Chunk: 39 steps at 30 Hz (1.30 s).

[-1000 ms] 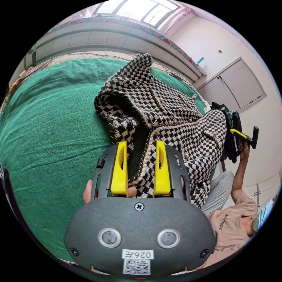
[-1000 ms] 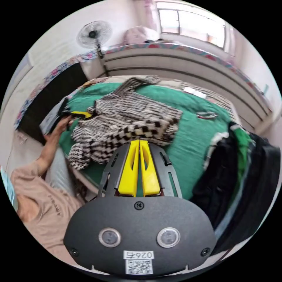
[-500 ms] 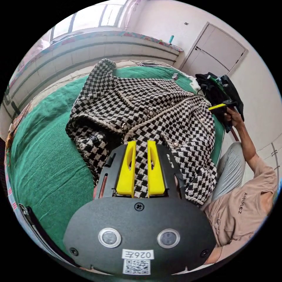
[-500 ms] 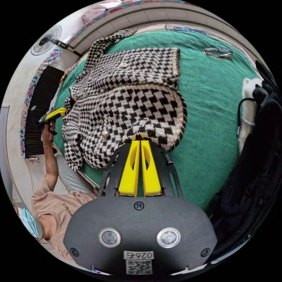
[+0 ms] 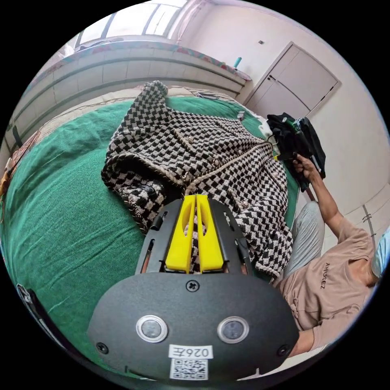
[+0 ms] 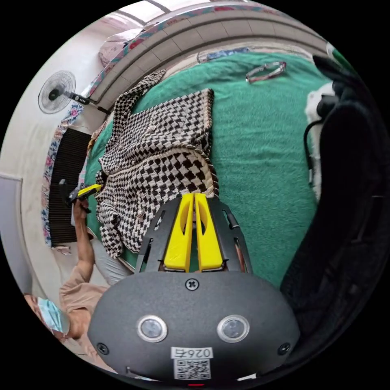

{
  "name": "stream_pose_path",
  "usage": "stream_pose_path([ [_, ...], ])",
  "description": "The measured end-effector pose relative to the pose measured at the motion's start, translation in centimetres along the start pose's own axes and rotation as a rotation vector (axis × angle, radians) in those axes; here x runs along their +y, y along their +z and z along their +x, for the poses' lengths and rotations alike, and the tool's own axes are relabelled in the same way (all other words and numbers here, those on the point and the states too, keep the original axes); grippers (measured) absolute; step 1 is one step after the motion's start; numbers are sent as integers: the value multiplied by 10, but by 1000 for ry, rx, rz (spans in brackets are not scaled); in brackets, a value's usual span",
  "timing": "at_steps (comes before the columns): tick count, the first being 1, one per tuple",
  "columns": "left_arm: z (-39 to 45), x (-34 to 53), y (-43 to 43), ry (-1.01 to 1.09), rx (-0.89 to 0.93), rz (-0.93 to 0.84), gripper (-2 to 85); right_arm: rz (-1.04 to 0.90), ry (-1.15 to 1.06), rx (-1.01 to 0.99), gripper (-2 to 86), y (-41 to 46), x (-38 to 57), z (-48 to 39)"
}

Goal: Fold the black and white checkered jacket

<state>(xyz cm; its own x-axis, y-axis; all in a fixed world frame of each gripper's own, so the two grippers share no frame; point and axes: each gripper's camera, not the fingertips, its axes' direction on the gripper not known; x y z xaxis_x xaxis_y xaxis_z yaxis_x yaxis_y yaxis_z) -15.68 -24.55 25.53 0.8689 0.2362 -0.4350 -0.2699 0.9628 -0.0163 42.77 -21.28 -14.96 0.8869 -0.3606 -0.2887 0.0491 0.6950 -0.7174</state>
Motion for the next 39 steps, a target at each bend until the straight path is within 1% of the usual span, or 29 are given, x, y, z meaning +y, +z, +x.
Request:
stream_pose_path([
  [2, -12, 7, -11, -15, 46, 108, -8, -41, 2, -58, -9, 16, -4, 9],
  [3, -20, 12, -16, -13, 117, 186, -9, -63, -21, -130, -9, 26, -7, 10],
  [4, -29, 16, -19, 6, 260, 281, -9, -82, -60, -191, -10, 32, -9, 6],
  [5, -35, 18, -21, 12, 352, 336, -9, -92, -86, -198, -10, 32, -10, 3],
  [6, -46, 23, -24, 22, 524, 444, -9, -95, -146, -184, -10, 25, -10, -6],
  [7, -56, 27, -28, 19, 628, 541, -9, -75, -179, -162, -11, 12, -9, -12],
  [8, -62, 28, -31, 2, 641, 572, -9, -50, -188, -148, -11, 3, -7, -14],
  [9, -72, 29, -37, -38, 597, 594, -8, 17, -204, -107, -11, -17, -1, -18],
  [11, -87, 27, -49, -93, 407, 568, -5, 152, -170, -35, -10, -48, 13, -17],
  [13, -108, 18, -59, -184, 107, 535, 5, 461, -104, -11, -5, -89, 29, -10],
  [14, -114, 13, -59, -200, 57, 514, 35, 543, -87, -18, -2, -97, 31, -8],
  [15, -126, 1, -57, -232, -9, 474, 96, 647, -79, -36, 7, -103, 29, -6],
  [16, -138, -13, -52, -259, -48, 438, 150, 636, -87, -53, 22, -98, 15, -6],
  [17, -144, -21, -48, -274, -63, 415, 177, 596, -86, -54, 44, -92, 4, -5],
  [18, -151, -39, -39, -284, -90, 361, 205, 509, -73, -46, 87, -78, -20, -3],
  [19, -154, -58, -27, -257, -107, 306, 218, 448, -51, -28, 111, -63, -40, 0],
  [21, -157, -86, -4, -219, -111, 213, 221, 430, -7, -18, 128, -43, -63, 7],
  [23, -156, -112, 26, -182, -124, 96, 223, 404, 15, -63, 139, -21, -86, 14],
  [24, -154, -128, 48, -180, -170, -24, 220, 343, 24, -106, 141, -3, -102, 17],
  [25, -139, -136, 54, -156, -336, -36, 179, 258, 23, -94, 137, 16, -115, 14],
  [26, -132, -140, 60, -107, -350, -56, 158, 293, 25, -33, 109, 16, -115, 8],
  [27, -119, -145, 65, -58, -375, -76, 117, 311, -16, 67, 53, 16, -113, -7],
  [28, -110, -147, 65, -4, -303, -89, 81, 232, -95, 88, 23, 25, -117, -22],
  [29, -109, -147, 65, -18, -284, -99, 65, 202, -139, 87, 8, 28, -117, -30],
  [30, -106, -142, 60, -2, -269, -103, 49, 203, -206, 111, 0, 26, -112, -46],
  [32, -107, -128, 41, 5, -213, -41, 46, 246, -301, 139, -7, 10, -97, -74],
  [34, -119, -103, 6, -60, -103, 93, 44, 365, -404, 157, -10, -25, -69, -111],
  [37, -130, -82, -20, -96, -62, 235, 44, 506, -497, 212, -10, -62, -42, -155],
  [39, -131, -88, -13, -76, -83, 237, 48, 564, -511, 277, -9, -69, -42, -173],
])
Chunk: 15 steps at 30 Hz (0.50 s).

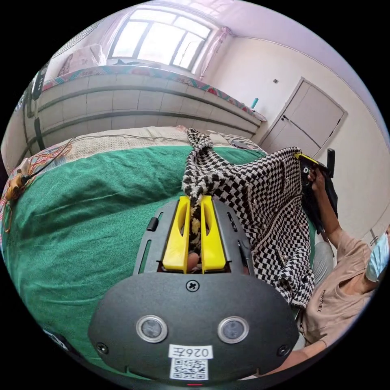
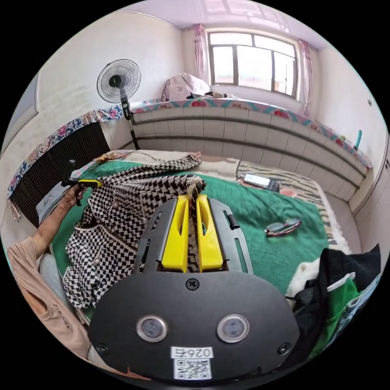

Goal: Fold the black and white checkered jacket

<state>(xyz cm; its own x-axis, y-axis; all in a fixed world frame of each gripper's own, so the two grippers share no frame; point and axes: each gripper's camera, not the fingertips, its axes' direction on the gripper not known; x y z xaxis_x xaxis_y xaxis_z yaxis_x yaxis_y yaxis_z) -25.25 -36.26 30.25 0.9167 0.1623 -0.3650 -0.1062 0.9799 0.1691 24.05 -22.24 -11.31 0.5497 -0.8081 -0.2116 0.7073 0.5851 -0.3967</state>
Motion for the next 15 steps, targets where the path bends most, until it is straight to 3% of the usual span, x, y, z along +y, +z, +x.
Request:
stream_pose_path([
  [2, -1, -9, 27, -17, -10, -56, 60, -20, -17, 129, -5, 21, -13, -4],
  [5, -3, -16, 74, -75, -84, -242, 89, -285, 96, 233, 16, 105, -23, 19],
  [8, 0, -10, 64, -97, -72, -195, 96, -374, 191, 222, 25, 130, -12, 34],
  [15, 36, 59, -11, -119, -111, -26, 43, -370, 255, 23, 30, 63, 56, 54],
])
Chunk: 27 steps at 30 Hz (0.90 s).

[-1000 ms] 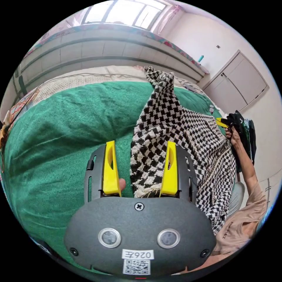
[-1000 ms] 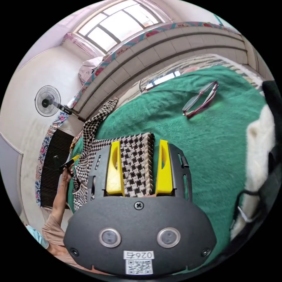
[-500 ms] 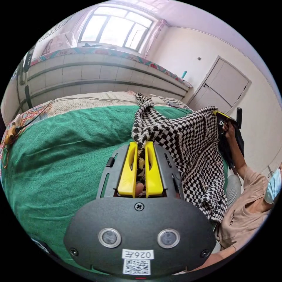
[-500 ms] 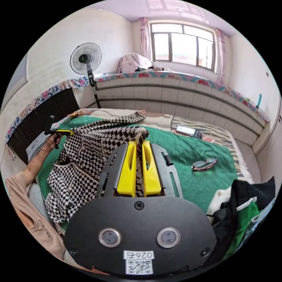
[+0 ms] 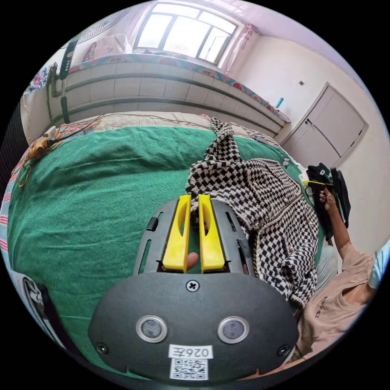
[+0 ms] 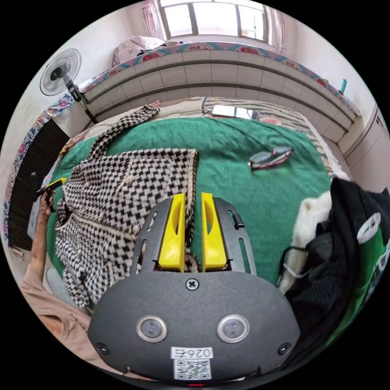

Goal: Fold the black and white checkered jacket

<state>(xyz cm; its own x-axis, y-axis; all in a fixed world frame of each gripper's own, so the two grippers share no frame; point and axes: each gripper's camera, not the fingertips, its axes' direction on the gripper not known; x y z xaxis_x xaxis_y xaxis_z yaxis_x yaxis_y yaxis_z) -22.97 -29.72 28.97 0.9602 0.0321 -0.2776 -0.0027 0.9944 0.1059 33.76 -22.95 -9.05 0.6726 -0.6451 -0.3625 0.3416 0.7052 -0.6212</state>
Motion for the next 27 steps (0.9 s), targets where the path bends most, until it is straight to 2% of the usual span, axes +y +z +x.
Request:
stream_pose_path([
  [4, 75, 29, -6, 161, 168, 4, 44, -26, 64, -195, 71, -16, 67, 26],
  [6, 115, 29, 11, 252, 181, -40, 83, -62, 95, -224, 96, -10, 85, 32],
  [8, 154, 27, 39, 327, 161, -125, 152, -138, 108, -254, 102, 8, 88, 33],
  [9, 175, 26, 64, 364, 132, -228, 163, -184, 94, -298, 88, 19, 86, 29],
  [10, 192, 27, 91, 378, 96, -357, 167, -158, 83, -236, 33, 15, 85, 21],
  [12, 217, 36, 95, 452, -80, -325, 148, -47, 14, -283, -2, -8, 84, 1],
  [13, 227, 38, 89, 463, -107, -340, 116, 49, -48, -312, -8, -30, 87, -16],
  [15, 231, 42, 67, 405, 18, -279, 32, 158, -193, -307, -13, -62, 94, -50],
  [16, 230, 47, 46, 346, 130, -173, 13, 179, -313, -326, -14, -75, 99, -76],
  [17, 229, 50, 36, 317, 201, -113, 3, 173, -377, -342, -14, -79, 102, -90],
  [19, 225, 63, 12, 223, 486, 74, -3, 22, -623, -394, -14, -69, 115, -150],
  [22, 235, 76, 26, 229, 576, 67, 3, -240, -866, -438, -13, -38, 142, -206],
  [25, 254, 78, 49, 278, 596, 11, 46, -190, -911, -356, -8, -45, 160, -210],
  [27, 277, 76, 53, 370, 624, 36, 79, -94, -809, -360, 0, -60, 157, -189],
])
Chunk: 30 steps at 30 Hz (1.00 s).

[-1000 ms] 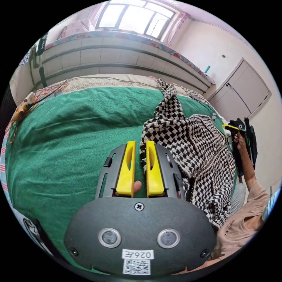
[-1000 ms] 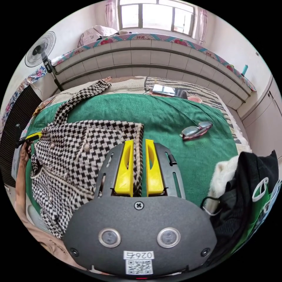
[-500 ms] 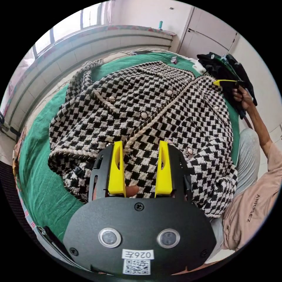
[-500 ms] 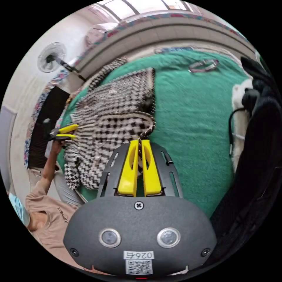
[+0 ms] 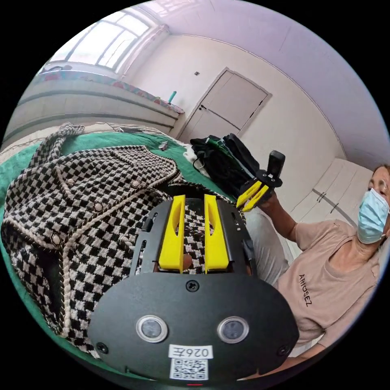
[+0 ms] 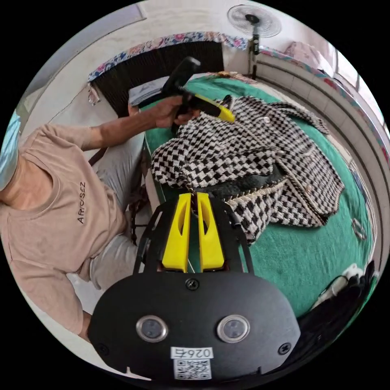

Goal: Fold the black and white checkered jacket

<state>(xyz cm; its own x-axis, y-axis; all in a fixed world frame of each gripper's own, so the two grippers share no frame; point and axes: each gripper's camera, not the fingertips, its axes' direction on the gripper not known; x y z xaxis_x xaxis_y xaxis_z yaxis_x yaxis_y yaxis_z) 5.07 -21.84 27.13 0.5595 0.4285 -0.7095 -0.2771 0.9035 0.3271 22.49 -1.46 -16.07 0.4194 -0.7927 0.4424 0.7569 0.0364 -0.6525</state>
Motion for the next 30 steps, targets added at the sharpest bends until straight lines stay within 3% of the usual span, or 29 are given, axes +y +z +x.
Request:
stream_pose_path([
  [3, 25, -13, 51, 136, -28, -182, 128, 166, 309, 70, 20, -32, 25, 49],
  [7, 18, 5, 131, 104, 40, -518, 92, 270, 658, -41, 67, -29, 36, 126],
  [14, -3, 8, 139, 15, 143, -494, 78, -144, 668, 104, 116, 57, -36, 164],
  [18, -3, 10, 141, 27, 142, -509, 73, -325, 519, 289, 11, 73, -59, 144],
  [21, -7, 17, 134, -27, 173, -518, 64, -420, 558, 392, -4, 57, -37, 130],
  [23, -13, 22, 130, -72, 223, -549, 49, -399, 646, 389, -3, 40, -5, 126],
  [25, -21, 30, 131, -110, 308, -617, 11, -321, 790, 216, 6, 25, 49, 130],
  [27, -28, 29, 127, -155, 403, -660, -2, -273, 896, 190, -3, 19, 86, 130],
  [29, -35, 21, 111, -160, 444, -666, -7, -316, 992, 349, -7, 15, 113, 124],
  [30, -41, 13, 87, -148, 398, -586, -8, -300, 1025, 462, -8, 7, 122, 116],
])
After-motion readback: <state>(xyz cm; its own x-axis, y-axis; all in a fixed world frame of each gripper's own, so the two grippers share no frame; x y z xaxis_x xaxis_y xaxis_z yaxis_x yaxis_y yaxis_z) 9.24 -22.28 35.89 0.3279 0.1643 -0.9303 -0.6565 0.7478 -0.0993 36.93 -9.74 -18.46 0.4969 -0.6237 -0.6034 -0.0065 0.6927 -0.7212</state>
